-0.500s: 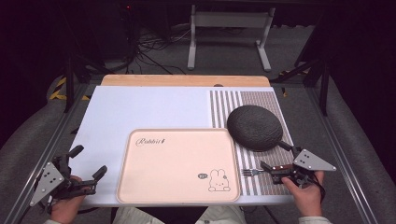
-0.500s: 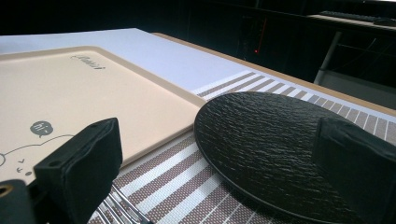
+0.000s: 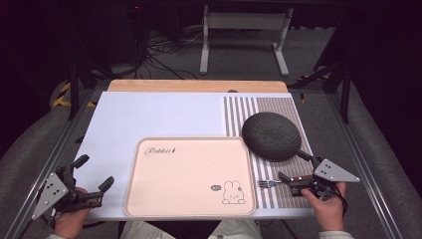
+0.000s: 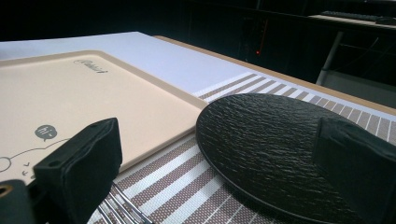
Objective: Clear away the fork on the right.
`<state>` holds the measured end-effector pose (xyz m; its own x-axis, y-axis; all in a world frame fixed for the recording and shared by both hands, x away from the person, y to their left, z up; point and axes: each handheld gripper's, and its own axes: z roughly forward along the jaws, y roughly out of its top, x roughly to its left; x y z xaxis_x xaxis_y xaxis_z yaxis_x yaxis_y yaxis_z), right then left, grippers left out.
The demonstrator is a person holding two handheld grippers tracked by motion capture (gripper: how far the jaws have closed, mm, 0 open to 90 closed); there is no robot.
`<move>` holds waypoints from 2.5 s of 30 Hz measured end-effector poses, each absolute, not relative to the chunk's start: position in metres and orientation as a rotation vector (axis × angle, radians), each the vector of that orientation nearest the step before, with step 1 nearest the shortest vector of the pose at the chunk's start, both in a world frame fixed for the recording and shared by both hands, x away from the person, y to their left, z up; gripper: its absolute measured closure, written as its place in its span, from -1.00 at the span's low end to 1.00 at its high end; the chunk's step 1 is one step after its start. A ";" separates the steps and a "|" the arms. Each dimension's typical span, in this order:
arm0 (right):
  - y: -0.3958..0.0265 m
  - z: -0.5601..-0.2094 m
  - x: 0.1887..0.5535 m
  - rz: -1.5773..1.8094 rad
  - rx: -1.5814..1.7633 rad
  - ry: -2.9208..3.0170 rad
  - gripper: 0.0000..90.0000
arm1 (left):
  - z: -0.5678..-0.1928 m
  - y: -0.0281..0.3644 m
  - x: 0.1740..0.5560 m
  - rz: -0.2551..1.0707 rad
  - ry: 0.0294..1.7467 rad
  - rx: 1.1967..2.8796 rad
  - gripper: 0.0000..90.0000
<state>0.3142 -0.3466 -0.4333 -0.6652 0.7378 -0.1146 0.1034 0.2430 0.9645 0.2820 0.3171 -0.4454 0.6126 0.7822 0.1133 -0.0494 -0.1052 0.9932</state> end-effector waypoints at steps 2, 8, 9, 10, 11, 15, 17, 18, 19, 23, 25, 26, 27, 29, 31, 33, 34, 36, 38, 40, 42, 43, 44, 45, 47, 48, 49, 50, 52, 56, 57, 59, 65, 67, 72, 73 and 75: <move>-0.347 -0.433 0.314 1.451 0.768 1.950 -0.94 | -0.445 0.317 0.282 0.789 0.642 1.526 -1.00; -0.344 -0.432 0.316 1.424 0.742 1.963 -0.95 | -0.445 0.317 0.282 0.787 0.642 1.526 -1.00; -0.344 -0.432 0.317 1.421 0.738 1.962 -0.95 | -0.445 0.317 0.282 0.788 0.643 1.526 -1.00; -0.343 -0.431 0.318 1.426 0.743 1.966 -0.95 | -0.445 0.317 0.282 0.788 0.645 1.525 -1.00; -0.343 -0.430 0.319 1.430 0.747 1.965 -0.94 | -0.445 0.318 0.282 0.790 0.645 1.528 -1.00; -0.342 -0.422 0.326 1.413 0.745 1.980 -0.94 | -0.446 0.317 0.282 0.787 0.648 1.526 -1.00; -0.342 -0.421 0.327 1.407 0.750 1.985 -0.94 | -0.446 0.317 0.282 0.788 0.647 1.526 -1.00; -0.341 -0.419 0.330 1.404 0.750 1.991 -0.94 | -0.446 0.317 0.282 0.787 0.646 1.528 -1.00; -0.340 -0.417 0.333 1.406 0.746 1.993 -0.94 | -0.445 0.317 0.282 0.790 0.645 1.531 -1.00; -0.337 -0.411 0.340 1.416 0.752 2.003 -0.94 | -0.446 0.318 0.283 0.788 0.648 1.527 -1.00; -0.336 -0.408 0.344 1.402 0.752 2.017 -0.95 | -0.446 0.318 0.283 0.787 0.648 1.527 -1.00; -0.336 -0.406 0.345 1.396 0.749 2.023 -0.95 | -0.446 0.318 0.283 0.784 0.644 1.525 -1.00; -0.336 -0.404 0.346 1.397 0.742 2.031 -0.96 | -0.446 0.318 0.282 0.785 0.644 1.525 -1.00; -0.336 -0.402 0.347 1.403 0.746 2.034 -0.95 | -0.445 0.318 0.282 0.784 0.645 1.526 -1.00; -0.336 -0.396 0.348 1.391 0.741 2.049 -0.96 | -0.445 0.318 0.282 0.786 0.644 1.525 -1.00; -0.337 -0.390 0.349 1.355 0.724 2.084 -0.92 | -0.445 0.317 0.282 0.784 0.644 1.525 -1.00; -0.337 -0.389 0.350 1.338 0.718 2.098 -0.90 | -0.445 0.317 0.282 0.783 0.644 1.525 -1.00; -0.339 -0.385 0.350 1.300 0.711 2.138 -0.88 | -0.445 0.317 0.283 0.781 0.646 1.524 -1.00; -0.339 -0.381 0.351 1.256 0.710 2.186 -0.86 | -0.445 0.317 0.283 0.782 0.646 1.525 -1.00; -0.339 -0.375 0.352 1.187 0.695 2.242 -0.80 | -0.445 0.317 0.283 0.780 0.644 1.525 -1.00; -0.339 -0.369 0.353 1.140 0.687 2.286 -0.80 | -0.446 0.317 0.283 0.780 0.643 1.527 -1.00; -0.339 -0.366 0.353 1.115 0.682 2.307 -0.78 | -0.446 0.317 0.283 0.780 0.643 1.528 -1.00; -0.340 -0.362 0.353 1.086 0.673 2.324 -0.77 | -0.445 0.317 0.283 0.780 0.644 1.529 -1.00; -0.340 -0.359 0.354 1.059 0.666 2.341 -0.77 | -0.446 0.317 0.283 0.780 0.642 1.529 -1.00; -0.341 -0.353 0.355 1.004 0.659 2.381 -0.77 | -0.446 0.317 0.283 0.779 0.644 1.528 -1.00; -0.341 -0.351 0.356 0.973 0.652 2.400 -0.76 | -0.446 0.317 0.283 0.779 0.643 1.529 -1.00; -0.341 -0.349 0.357 0.939 0.639 2.428 -0.75 | -0.445 0.317 0.283 0.780 0.643 1.528 -1.00; -0.340 -0.348 0.357 0.901 0.629 2.455 -0.75 | -0.445 0.317 0.283 0.780 0.643 1.528 -1.00; -0.339 -0.347 0.359 0.847 0.599 2.492 -0.75 | -0.445 0.317 0.283 0.780 0.644 1.530 -1.00; -0.336 -0.344 0.364 0.731 0.544 2.557 -0.74 | -0.446 0.316 0.283 0.780 0.644 1.532 -1.00; -0.334 -0.344 0.366 0.711 0.530 2.575 -0.74 | -0.446 0.316 0.283 0.781 0.643 1.532 -1.00; -0.333 -0.344 0.367 0.687 0.519 2.592 -0.72 | -0.445 0.317 0.283 0.782 0.642 1.531 -1.00; -0.329 -0.345 0.373 0.557 0.477 2.673 -0.72 | -0.446 0.317 0.283 0.779 0.641 1.531 -1.00; -0.330 -0.345 0.374 0.531 0.474 2.697 -0.73 | -0.445 0.317 0.283 0.781 0.640 1.532 -1.00; -0.330 -0.346 0.377 0.447 0.432 2.755 -0.73 | -0.445 0.317 0.283 0.782 0.640 1.534 -1.00; -0.329 -0.346 0.378 0.430 0.429 2.770 -0.73 | -0.445 0.316 0.283 0.782 0.640 1.534 -1.00; -0.329 -0.346 0.378 0.391 0.403 2.787 -0.72 | -0.446 0.317 0.283 0.781 0.641 1.535 -1.00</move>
